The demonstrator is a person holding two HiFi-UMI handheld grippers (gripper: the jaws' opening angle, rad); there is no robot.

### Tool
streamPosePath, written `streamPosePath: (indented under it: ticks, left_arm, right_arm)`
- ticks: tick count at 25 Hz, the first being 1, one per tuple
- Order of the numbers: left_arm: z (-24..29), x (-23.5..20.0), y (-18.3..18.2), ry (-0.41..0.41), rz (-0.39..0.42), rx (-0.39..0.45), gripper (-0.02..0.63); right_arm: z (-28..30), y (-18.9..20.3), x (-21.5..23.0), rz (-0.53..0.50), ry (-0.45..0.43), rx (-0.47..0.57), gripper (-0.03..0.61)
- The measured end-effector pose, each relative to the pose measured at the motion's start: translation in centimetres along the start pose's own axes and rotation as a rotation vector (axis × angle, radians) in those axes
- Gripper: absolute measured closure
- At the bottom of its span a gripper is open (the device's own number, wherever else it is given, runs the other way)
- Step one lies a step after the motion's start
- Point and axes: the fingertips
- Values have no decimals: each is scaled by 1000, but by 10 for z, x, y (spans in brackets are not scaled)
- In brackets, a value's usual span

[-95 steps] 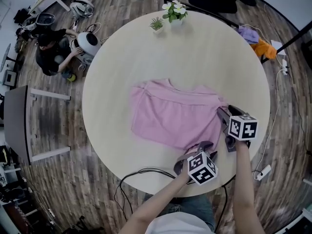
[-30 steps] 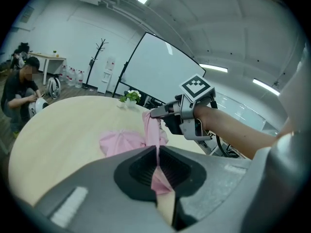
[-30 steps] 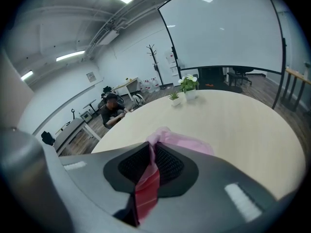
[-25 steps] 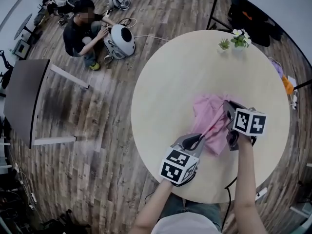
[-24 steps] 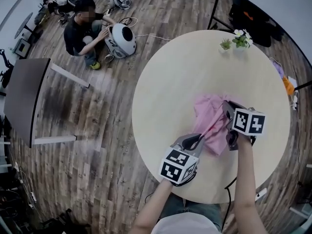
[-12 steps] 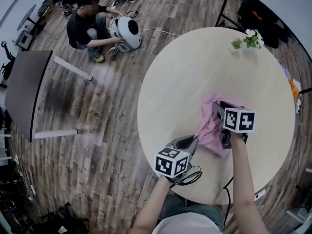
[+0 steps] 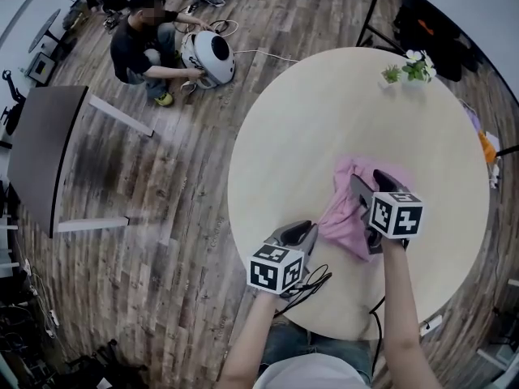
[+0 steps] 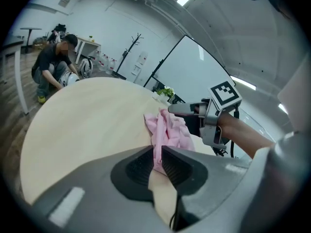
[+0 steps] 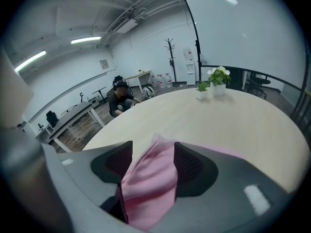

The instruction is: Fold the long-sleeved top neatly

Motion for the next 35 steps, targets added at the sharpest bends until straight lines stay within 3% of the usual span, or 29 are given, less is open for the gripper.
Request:
streamPosePath:
  ticks: [4, 10, 22, 28, 35]
  left_arm:
    - [-14, -3, -24, -53, 50, 62, 561]
    - [-28, 12, -74, -127, 232, 133, 561]
    - [-47, 90, -153, -151, 493, 297, 561]
    - [-65, 125, -174, -170, 555, 378, 563]
    - [-83, 155, -182, -191, 606, 453, 563]
  right_arm:
    - [-26, -6, 12, -26, 53, 66, 299]
    - [-78, -14, 35, -57, 157, 167, 374]
    - [-191, -23, 71, -40, 350, 357, 466]
    - [-247, -32, 76, -36, 438, 477, 546]
    - [-285, -34, 70, -37, 476, 580, 554]
Point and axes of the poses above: the fingertips, and each gripper's own axes: z forward along the fingers, x to its right, y out of its underside, and after that the axes turned 4 degrees about y, right-handed
